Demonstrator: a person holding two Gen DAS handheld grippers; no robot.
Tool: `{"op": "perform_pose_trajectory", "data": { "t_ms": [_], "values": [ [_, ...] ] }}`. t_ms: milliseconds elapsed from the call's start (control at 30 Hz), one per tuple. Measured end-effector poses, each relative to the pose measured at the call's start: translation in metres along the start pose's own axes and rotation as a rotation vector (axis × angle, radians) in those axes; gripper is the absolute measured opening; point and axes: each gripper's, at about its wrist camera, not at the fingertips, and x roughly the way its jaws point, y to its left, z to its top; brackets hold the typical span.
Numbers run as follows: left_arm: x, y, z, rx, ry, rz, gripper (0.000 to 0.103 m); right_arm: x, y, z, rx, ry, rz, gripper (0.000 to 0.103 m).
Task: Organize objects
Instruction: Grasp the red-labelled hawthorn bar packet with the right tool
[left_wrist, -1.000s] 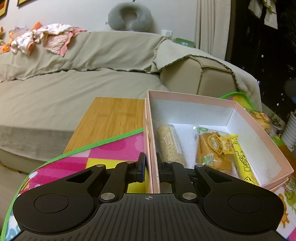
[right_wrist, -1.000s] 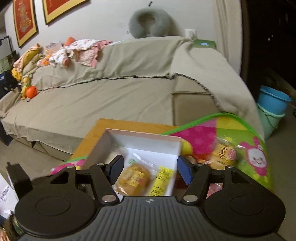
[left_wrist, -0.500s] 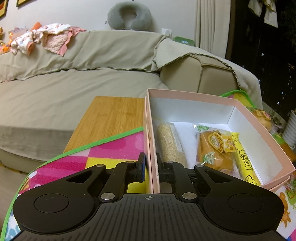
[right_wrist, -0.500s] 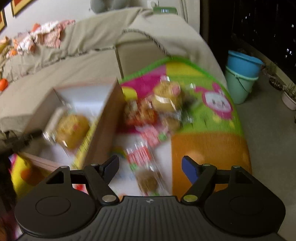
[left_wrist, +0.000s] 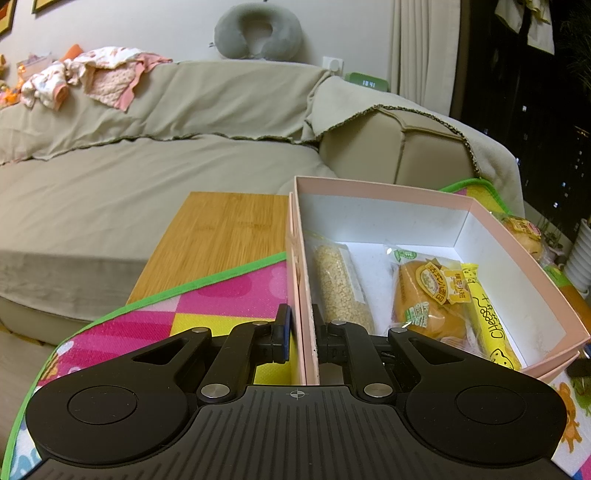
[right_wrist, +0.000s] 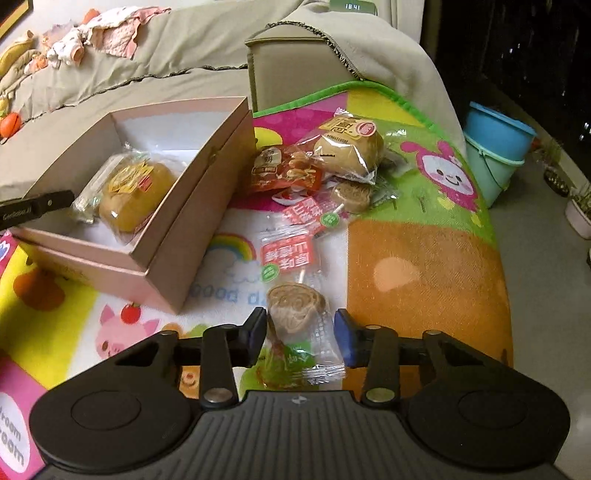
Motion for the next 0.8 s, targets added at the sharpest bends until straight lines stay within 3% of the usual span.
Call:
{"op": "perform_pose_trajectory", "data": {
  "t_ms": [167,333,600,800],
  "values": [
    [0.000,0.000,0.000,0.000,0.000,0.000,0.011,-0.014,0.010,-0.017,-0.008,0.027,-0.003,0.039],
    [0.000,0.000,0.000,0.000,0.000,0.000,0.011,-0.029,0.028,-0.033,-0.046,0.059,0.062,0.039],
    [0.000,0.000,0.000,0.000,0.000,0.000,0.011,-0.014,0.037,-0.023,-0.058,0.004,0.031,0.045],
    [0.000,0.000,0.000,0.000,0.000,0.000,0.011,-0.016,0.043,-0.025,-0.072,0.005,0.017,0.041]
  ]
}}
